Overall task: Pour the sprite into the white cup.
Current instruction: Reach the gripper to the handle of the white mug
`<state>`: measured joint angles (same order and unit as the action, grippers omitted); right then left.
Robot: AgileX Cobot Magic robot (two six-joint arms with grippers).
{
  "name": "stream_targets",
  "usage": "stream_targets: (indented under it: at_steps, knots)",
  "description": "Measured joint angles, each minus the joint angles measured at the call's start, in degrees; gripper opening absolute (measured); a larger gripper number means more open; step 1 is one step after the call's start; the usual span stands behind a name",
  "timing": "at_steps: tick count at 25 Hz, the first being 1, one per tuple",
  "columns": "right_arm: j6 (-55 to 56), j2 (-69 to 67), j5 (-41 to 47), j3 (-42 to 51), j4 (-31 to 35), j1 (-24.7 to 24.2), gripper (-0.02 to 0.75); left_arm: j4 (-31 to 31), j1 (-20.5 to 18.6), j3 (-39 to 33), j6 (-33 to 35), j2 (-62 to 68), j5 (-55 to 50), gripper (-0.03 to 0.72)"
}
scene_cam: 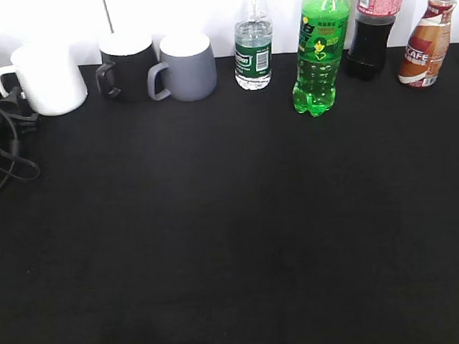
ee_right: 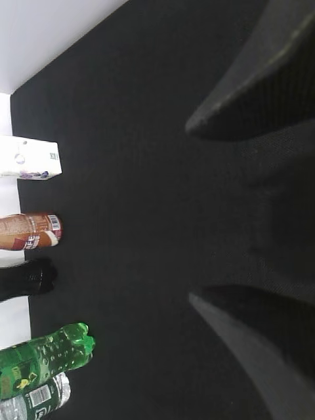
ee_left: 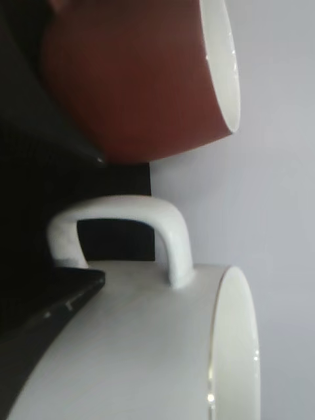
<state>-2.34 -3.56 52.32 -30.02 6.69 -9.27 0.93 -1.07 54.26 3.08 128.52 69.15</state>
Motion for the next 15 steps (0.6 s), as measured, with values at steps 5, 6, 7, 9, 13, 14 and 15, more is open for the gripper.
stream_targets:
  at_steps: [5, 6, 7, 9, 13, 14, 15]
  knots:
    - [0.0, 0.0, -0.1, 0.0, 2.3, 0.0, 0.470, -0.2, -0.2, 2.3, 0.0, 0.3, 0.1, 0.372]
    - [-0.1, 0.0, -0.1, 0.0, 2.4, 0.0, 0.468, -1.3, -0.2, 3.2, 0.0, 0.8, 0.2, 0.372]
    - [-0.1, 0.0, -0.1, 0.0, 2.4, 0.0, 0.465, -2.0, -0.2, 4.3, -0.1, 1.6, 0.3, 0.372]
    - [-0.2, 0.0, 0.2, 0.0, 2.5, 0.0, 0.463, -3.0, -0.3, 6.3, -0.2, 3.6, 0.4, 0.372]
    - [-0.2, 0.0, 0.5, 0.0, 2.5, 0.0, 0.463, -3.4, -0.3, 6.8, -0.2, 3.9, 0.9, 0.372]
    - [-0.2, 0.0, 0.6, 0.0, 2.5, 0.0, 0.463, -3.6, -0.3, 7.5, -0.2, 4.0, 0.4, 0.372]
    - [-0.2, 0.0, 0.7, 0.0, 2.5, 0.0, 0.463, -3.6, -0.3, 8.5, -0.2, 4.0, -0.4, 0.371]
